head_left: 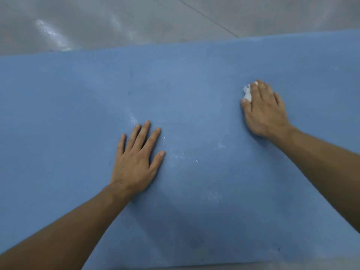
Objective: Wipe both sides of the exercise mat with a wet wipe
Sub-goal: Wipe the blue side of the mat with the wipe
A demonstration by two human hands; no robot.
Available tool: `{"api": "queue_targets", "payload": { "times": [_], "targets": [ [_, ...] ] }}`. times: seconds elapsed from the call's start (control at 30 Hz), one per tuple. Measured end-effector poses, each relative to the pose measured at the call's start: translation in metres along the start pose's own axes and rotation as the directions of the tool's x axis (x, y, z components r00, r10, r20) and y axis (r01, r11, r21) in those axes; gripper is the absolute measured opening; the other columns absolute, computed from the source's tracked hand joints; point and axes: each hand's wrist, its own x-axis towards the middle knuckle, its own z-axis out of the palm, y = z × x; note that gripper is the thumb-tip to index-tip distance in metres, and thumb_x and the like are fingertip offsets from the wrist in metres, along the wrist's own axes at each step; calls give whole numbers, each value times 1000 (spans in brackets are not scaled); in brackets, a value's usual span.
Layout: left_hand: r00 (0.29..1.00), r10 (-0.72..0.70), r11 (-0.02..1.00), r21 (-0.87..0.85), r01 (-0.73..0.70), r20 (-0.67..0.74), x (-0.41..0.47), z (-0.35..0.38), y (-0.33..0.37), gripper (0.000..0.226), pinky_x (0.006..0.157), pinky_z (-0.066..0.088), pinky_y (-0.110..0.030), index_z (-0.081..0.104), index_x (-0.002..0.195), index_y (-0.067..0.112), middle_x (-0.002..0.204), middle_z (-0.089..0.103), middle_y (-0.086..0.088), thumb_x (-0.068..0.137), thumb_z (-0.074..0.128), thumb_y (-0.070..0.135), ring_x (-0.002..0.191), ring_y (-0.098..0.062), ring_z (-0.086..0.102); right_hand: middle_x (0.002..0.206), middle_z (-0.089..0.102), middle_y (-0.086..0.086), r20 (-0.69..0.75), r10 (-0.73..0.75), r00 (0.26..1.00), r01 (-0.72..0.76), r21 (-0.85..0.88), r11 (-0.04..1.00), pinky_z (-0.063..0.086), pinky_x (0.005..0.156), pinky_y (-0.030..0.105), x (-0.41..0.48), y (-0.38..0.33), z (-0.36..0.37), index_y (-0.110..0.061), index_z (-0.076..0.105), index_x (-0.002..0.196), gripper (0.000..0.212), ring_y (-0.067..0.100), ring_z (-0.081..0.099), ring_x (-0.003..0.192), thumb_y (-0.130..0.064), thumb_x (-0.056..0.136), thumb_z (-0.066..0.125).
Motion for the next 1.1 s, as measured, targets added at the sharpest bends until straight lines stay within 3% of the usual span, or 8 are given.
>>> {"api": "queue_targets", "payload": {
  "times": [0.17, 0.3, 0.47, 0.53, 0.63, 0.8, 0.97, 1.1],
  "targets": [
    [998, -58, 998, -8, 58, 0, -2, -5, -12, 67, 129, 0, -45, 13, 164, 39, 172, -3, 15, 102, 18, 63, 158, -6, -9, 169, 22, 18, 58, 145, 988, -151, 125, 981, 18, 127, 49, 10, -15, 3, -1, 24, 161, 86, 33, 17, 158, -59, 97, 25],
    [989, -148, 989, -25, 148, -22, -10, -11, -32, 65, 129, 0, -44, 16, 164, 39, 172, 0, 16, 103, 16, 61, 158, -5, -7, 169, 23, 21, 127, -200, 971, 184, 129, 975, 21, 128, 52, -20, -86, 14, 3, 26, 160, 84, 38, 20, 157, -53, 97, 16],
    [980, -196, 980, -22, 196, -27, -19, -13, -47, 65, 129, 3, -46, 17, 164, 37, 173, 3, 13, 103, 17, 60, 159, -9, -2, 174, 10, 5, 239, -730, 640, 702, 204, 682, -12, 124, 30, -88, -175, 15, -10, 17, 165, 68, 22, 6, 161, -42, 108, 33],
    [975, -218, 976, -34, 217, -39, -23, -12, -49, 65, 129, 6, -47, 18, 164, 36, 173, 5, 12, 103, 17, 59, 159, -11, 1, 171, 26, 6, 197, -824, 532, 818, 134, 560, -1, 125, 33, -106, -184, 20, -10, 31, 162, 66, 22, 20, 158, -43, 105, 32],
    [972, -232, 972, -45, 231, -23, -26, -11, -48, 66, 129, 3, -47, 16, 164, 36, 173, 2, 13, 102, 15, 60, 159, -10, -3, 164, 40, 6, 117, -741, 661, 738, 78, 671, 19, 123, 39, -87, -160, 24, -10, 42, 157, 65, 24, 35, 153, -43, 102, 31],
    [975, -223, 973, -52, 223, 12, -34, -11, -44, 68, 128, -4, -44, 8, 164, 37, 172, -6, 16, 101, 11, 61, 157, -6, -11, 164, 39, 12, 55, -239, 969, 237, 48, 970, 28, 120, 53, -14, -69, 10, -6, 40, 156, 69, 32, 34, 152, -46, 102, 23],
    [972, -235, 970, -62, 236, 30, -34, -14, -41, 71, 128, -3, -44, 8, 164, 38, 171, -7, 17, 98, 8, 63, 158, -7, -11, 161, 36, 20, 35, 44, 998, -47, 93, 995, 31, 117, 60, 17, -3, -3, -3, 36, 155, 72, 43, 32, 149, -47, 100, 22],
    [969, -245, 967, -70, 247, 39, -35, -16, -39, 70, 129, -3, -45, 8, 164, 38, 171, -8, 17, 99, 10, 61, 158, -7, -12, 162, 36, 19, 63, -181, 981, 173, 112, 978, 32, 121, 55, -8, -25, 0, -9, 38, 156, 70, 42, 32, 149, -49, 103, 18]
  ]
}}
